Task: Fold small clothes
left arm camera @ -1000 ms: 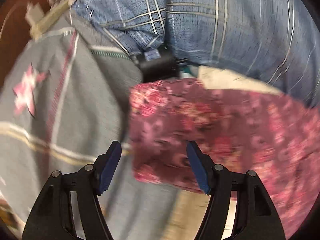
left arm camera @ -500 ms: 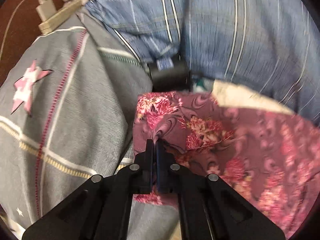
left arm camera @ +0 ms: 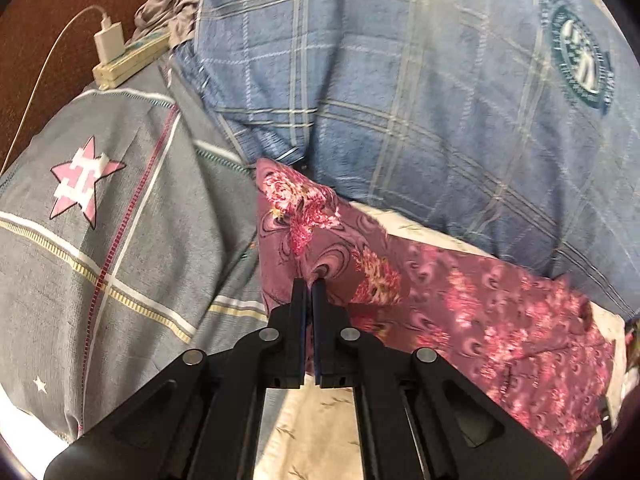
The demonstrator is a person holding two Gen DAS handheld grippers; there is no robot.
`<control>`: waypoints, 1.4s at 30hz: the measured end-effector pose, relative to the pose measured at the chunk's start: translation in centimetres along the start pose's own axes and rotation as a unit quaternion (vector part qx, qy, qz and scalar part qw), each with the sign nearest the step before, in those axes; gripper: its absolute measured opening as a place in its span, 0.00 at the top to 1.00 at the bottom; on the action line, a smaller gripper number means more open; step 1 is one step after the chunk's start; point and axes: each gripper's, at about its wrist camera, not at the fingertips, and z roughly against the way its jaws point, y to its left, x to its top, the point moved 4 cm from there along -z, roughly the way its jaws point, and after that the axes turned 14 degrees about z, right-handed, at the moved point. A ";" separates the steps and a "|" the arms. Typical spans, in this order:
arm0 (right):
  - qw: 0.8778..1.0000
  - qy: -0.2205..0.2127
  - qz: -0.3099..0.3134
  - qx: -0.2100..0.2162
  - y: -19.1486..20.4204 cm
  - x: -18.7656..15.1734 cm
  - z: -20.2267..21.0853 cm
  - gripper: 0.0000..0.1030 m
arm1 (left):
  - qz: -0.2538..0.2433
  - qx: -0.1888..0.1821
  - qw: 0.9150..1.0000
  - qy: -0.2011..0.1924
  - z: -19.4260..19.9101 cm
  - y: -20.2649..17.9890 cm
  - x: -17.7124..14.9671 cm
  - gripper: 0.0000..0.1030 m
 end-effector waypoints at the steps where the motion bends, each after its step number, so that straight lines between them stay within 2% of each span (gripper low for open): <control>1: 1.000 0.011 0.012 0.023 2.2 0.0 -1.1 0.44 | -0.001 -0.011 1.000 0.000 0.6 -0.4 -0.1 0.99; 3: 0.997 0.048 0.010 0.060 4.5 -1.1 -3.7 0.42 | -0.006 -0.028 1.000 -0.001 1.1 -1.1 0.1 0.99; 4: 0.995 0.071 0.006 0.064 5.0 -2.0 -5.0 0.39 | -0.012 -0.039 0.999 -0.003 2.0 -1.6 0.0 0.99; 5: 0.996 0.067 0.015 0.050 5.3 -2.9 -5.7 0.38 | -0.019 -0.047 0.999 -0.006 2.6 -2.1 -0.1 0.99; 6: 0.998 0.026 0.042 0.031 5.9 -3.2 -5.3 0.34 | -0.026 -0.055 0.998 -0.009 3.2 -2.5 -0.2 0.99; 9: 0.997 0.040 0.066 0.020 6.8 -3.4 -5.5 0.29 | -0.044 -0.088 0.995 -0.015 5.5 -4.3 -0.7 0.99; 15: 0.997 0.022 0.034 0.062 5.8 -3.3 -5.2 0.28 | -0.086 -0.163 0.983 -0.007 9.2 -10.9 -4.0 0.99; 18: 0.997 0.019 0.029 0.069 5.7 -3.2 -5.1 0.28 | -0.114 -0.204 0.972 0.009 9.9 -15.1 -6.5 0.99; 22: 0.997 0.015 0.024 0.073 5.5 -3.3 -5.0 0.28 | -0.128 -0.238 0.961 0.054 7.8 -20.1 -10.2 0.99; 26: 0.997 0.013 0.021 0.078 5.4 -3.4 -5.0 0.28 | -0.087 -0.236 0.957 0.147 1.9 -22.7 -13.9 0.99; 29: 0.997 0.012 0.020 0.080 5.4 -3.3 -5.0 0.28 | -0.045 -0.216 0.953 0.210 -1.4 -22.5 -16.4 0.99; 31: 0.996 0.011 0.018 0.082 5.4 -3.3 -5.0 0.28 | -0.022 -0.223 0.947 0.231 -1.7 -21.4 -17.0 0.99; 32: 0.996 0.011 0.016 0.084 5.3 -3.3 -5.0 0.28 | -0.014 -0.232 0.945 0.229 -1.2 -20.7 -17.1 0.95; 34: 0.996 0.012 0.009 0.093 5.1 -3.2 -4.9 0.28 | 0.002 -0.249 0.945 0.211 0.2 -18.8 -16.4 0.78; 35: 0.995 0.016 0.005 0.098 4.9 -3.2 -4.8 0.28 | 0.009 -0.251 0.949 0.192 1.0 -17.4 -15.8 0.58; 36: 0.994 0.022 -0.005 0.107 4.8 -3.2 -4.6 0.24 | 0.015 -0.248 0.953 0.171 1.7 -16.1 -15.2 0.47; 38: 0.987 0.033 -0.045 0.151 4.3 -3.1 -3.9 0.19 | 0.019 -0.240 0.962 0.132 2.8 -13.4 -14.2 0.46; 40: 0.977 0.035 -0.094 0.186 3.6 -3.0 -3.5 0.16 | 0.019 -0.234 0.965 0.121 3.2 -11.7 -13.7 0.46; 42: 0.969 0.035 -0.149 0.193 2.5 -2.8 -3.8 0.16 | 0.021 -0.224 0.968 0.112 3.1 -10.8 -13.5 0.46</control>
